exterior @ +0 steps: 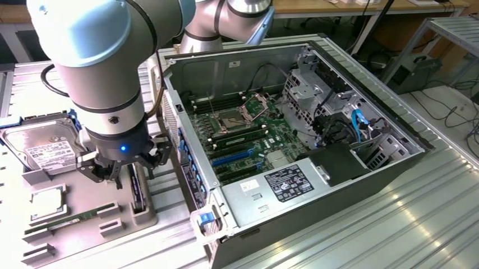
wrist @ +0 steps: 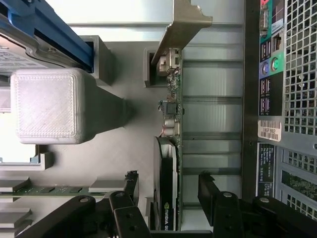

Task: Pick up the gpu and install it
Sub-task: 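Pick up the gpu and move the gpu toward the slot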

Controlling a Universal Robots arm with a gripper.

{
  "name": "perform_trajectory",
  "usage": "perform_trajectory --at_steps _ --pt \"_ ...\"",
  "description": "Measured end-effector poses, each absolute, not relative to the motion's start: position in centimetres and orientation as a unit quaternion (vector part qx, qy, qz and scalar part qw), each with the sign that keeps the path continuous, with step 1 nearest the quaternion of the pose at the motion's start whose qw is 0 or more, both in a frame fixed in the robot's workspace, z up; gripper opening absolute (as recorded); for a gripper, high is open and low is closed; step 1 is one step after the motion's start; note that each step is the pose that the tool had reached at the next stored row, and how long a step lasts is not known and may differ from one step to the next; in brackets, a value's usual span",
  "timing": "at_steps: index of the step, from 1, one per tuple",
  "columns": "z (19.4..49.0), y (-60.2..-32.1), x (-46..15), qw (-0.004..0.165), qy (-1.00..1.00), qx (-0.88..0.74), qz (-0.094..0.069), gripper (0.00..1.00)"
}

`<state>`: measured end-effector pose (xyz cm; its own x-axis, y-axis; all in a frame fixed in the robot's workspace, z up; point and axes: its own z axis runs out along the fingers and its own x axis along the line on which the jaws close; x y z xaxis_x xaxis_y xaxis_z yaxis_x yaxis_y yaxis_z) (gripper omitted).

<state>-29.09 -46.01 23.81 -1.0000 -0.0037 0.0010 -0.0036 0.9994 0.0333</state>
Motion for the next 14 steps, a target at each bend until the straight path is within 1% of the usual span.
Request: perform_trajectory --at_steps 14 --pt "23.37 -45.61 -29.1 0.001 -1.0 0.002 -0.017 0.6"
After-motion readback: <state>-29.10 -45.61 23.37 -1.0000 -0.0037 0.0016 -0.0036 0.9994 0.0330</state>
